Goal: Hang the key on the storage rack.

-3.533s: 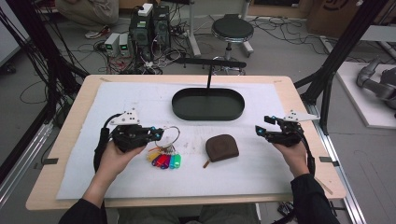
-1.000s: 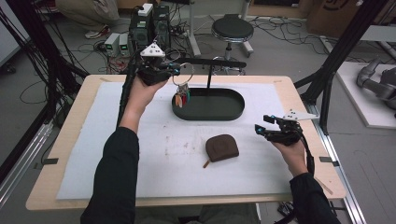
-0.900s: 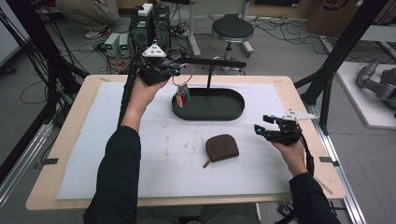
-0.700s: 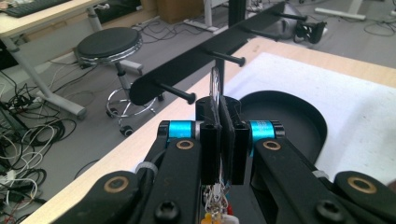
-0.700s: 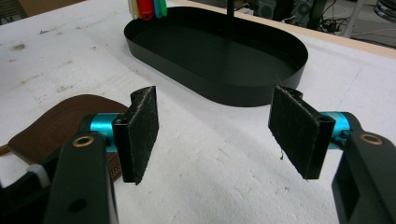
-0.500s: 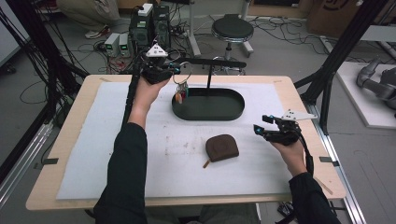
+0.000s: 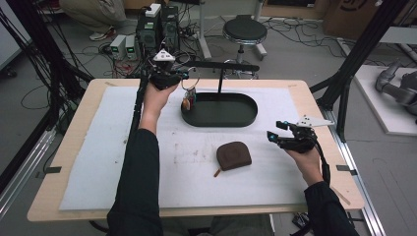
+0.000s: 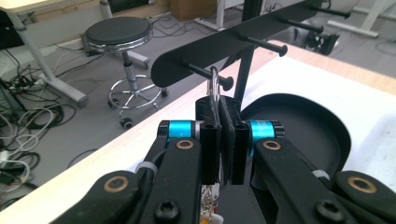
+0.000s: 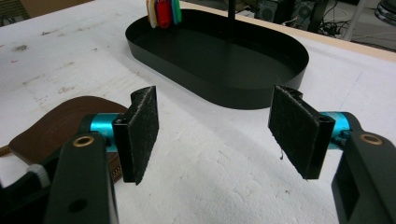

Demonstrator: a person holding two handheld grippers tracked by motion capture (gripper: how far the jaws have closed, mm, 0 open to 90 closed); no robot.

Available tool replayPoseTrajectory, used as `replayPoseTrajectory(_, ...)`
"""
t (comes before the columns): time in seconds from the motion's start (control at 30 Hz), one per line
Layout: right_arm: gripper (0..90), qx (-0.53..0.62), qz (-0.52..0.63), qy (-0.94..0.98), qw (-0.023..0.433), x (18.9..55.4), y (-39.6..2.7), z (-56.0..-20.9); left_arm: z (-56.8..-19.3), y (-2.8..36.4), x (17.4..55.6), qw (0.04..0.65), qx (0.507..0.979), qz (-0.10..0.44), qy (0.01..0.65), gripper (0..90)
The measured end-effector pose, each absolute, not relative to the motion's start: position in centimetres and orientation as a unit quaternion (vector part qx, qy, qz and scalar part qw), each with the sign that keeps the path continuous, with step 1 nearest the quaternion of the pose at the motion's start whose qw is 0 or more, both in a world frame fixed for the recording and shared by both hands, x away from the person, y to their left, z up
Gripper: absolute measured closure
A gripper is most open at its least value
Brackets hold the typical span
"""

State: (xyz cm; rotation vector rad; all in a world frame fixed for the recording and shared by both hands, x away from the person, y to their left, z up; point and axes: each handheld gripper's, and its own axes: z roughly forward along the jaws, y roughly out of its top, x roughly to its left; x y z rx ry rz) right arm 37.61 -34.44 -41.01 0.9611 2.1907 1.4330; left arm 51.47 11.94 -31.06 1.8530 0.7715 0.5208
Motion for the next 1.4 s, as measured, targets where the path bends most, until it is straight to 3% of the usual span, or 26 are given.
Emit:
replayPoseTrajectory(0.8, 34.6, 0.335, 0.507, 0.774, 0.179, 37.6, -34.4, -40.9, -31.2, 11.8, 51.4, 0.507, 0.762, 0.224, 0.336, 85.6)
replayPoseTrajectory(0.97, 34.6, 0.334, 0.506, 0.774, 0.181, 37.5, -34.3, -40.9, -31.1, 12.2, 51.4, 0.512, 0.752, 0.222, 0.35, 80.4)
replayPoseTrajectory(1.27, 34.6, 0.334, 0.507, 0.774, 0.181, 37.5, -34.3, -40.9, -30.6, 12.9, 50.4, 0.503, 0.749, 0.235, 0.362, 50.7)
replayPoseTrajectory(1.4, 34.7, 0.333, 0.506, 0.774, 0.185, 37.4, -34.3, -40.9, -30.6, 13.2, 49.0, 0.511, 0.747, 0.241, 0.35, 43.3)
